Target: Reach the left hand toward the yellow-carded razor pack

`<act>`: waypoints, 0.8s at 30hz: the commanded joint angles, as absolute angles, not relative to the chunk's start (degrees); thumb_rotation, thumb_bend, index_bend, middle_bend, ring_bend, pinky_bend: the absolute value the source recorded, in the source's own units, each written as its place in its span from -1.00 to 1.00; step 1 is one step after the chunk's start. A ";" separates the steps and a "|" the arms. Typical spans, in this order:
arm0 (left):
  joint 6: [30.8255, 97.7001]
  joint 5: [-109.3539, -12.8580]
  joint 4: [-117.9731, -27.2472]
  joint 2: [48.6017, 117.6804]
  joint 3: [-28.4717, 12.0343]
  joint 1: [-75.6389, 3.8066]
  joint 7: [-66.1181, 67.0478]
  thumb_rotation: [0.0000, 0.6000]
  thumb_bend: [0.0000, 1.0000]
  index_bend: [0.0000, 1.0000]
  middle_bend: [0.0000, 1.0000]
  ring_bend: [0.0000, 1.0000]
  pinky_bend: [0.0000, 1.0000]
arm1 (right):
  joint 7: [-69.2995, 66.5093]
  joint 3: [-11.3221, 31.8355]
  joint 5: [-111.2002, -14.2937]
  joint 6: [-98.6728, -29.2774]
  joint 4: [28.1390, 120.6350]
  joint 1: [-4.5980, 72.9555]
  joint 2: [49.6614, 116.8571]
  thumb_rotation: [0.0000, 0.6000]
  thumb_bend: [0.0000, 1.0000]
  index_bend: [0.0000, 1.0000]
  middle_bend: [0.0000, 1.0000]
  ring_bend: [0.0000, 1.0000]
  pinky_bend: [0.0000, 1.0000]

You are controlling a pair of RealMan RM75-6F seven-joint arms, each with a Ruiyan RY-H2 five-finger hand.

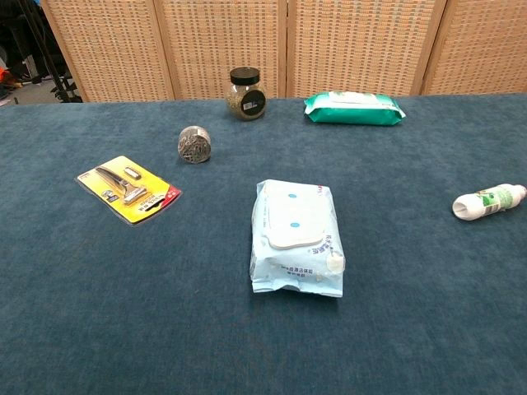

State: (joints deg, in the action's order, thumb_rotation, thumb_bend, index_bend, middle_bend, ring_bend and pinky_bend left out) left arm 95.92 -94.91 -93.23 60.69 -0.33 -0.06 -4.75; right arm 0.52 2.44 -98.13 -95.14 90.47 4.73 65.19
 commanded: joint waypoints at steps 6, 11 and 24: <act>95.24 -94.80 -93.24 60.56 -0.08 -0.14 -4.63 1.00 -1.00 -1.00 -1.00 -1.00 -1.00 | 0.25 2.35 -98.01 -94.62 90.57 4.82 65.02 1.00 -1.00 -1.00 -1.00 -1.00 -1.00; 94.65 -94.43 -93.42 60.48 -0.16 -0.34 -4.35 1.00 -1.00 -1.00 -1.00 -1.00 -1.00 | 0.25 2.21 -98.16 -94.43 90.73 4.81 64.95 1.00 -1.00 -1.00 -1.00 -1.00 -1.00; 90.67 -94.13 -92.48 63.72 -5.98 -7.42 -4.69 1.00 -0.49 -1.00 0.78 0.75 0.33 | -2.60 2.29 -97.11 -92.72 91.35 5.40 63.72 1.00 -1.00 -1.00 -1.00 -1.00 -1.00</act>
